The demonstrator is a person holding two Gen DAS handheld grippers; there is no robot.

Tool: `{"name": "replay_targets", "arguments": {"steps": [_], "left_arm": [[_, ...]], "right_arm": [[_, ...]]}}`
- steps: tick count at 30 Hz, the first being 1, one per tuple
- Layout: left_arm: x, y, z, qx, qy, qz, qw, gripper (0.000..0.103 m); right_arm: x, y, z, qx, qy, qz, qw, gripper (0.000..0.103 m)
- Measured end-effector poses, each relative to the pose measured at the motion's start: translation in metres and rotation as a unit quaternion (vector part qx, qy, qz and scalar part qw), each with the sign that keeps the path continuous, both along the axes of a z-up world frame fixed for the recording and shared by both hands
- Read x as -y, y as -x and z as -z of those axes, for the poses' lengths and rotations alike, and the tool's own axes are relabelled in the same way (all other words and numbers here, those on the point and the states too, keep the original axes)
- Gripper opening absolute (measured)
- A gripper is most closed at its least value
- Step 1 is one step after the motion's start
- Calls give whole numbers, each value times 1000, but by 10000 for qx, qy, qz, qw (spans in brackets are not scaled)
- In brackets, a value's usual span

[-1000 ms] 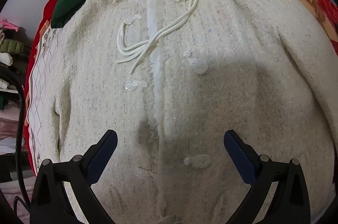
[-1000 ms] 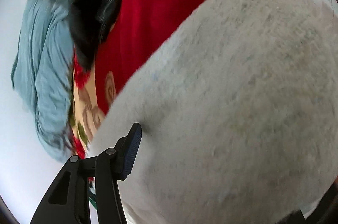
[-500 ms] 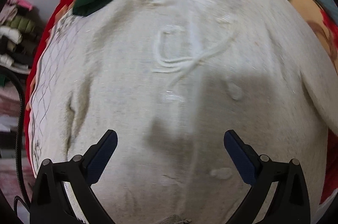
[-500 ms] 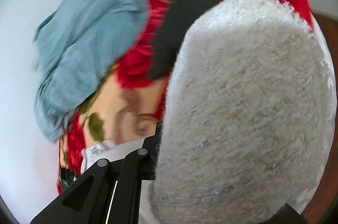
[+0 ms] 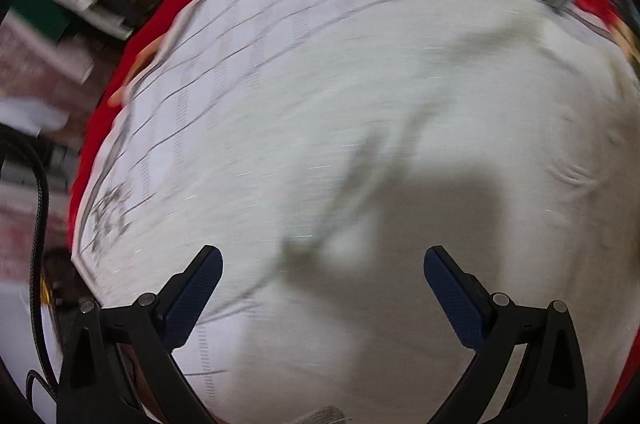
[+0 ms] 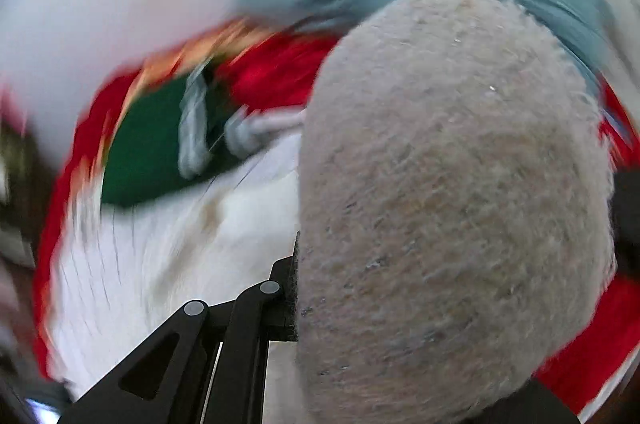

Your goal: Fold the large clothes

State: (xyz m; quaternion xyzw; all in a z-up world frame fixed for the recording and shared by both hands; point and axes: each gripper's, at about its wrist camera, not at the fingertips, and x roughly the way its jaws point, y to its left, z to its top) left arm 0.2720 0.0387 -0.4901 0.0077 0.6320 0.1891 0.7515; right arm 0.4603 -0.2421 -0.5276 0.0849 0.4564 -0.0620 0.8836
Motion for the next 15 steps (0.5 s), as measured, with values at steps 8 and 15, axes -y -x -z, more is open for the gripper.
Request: {"name": "replay_targets", "arguments": {"steps": [8,15], "left_arm": [[-103,39,11,-249,-70,-905,9956,103],[-161,91,5,-443,193,-1557,9866,103]], "right_arm": [[-182,-3,139,-1835,1102,-2042,9552,33],[-172,47,58,-991,-305,-2296,9677,79]]}}
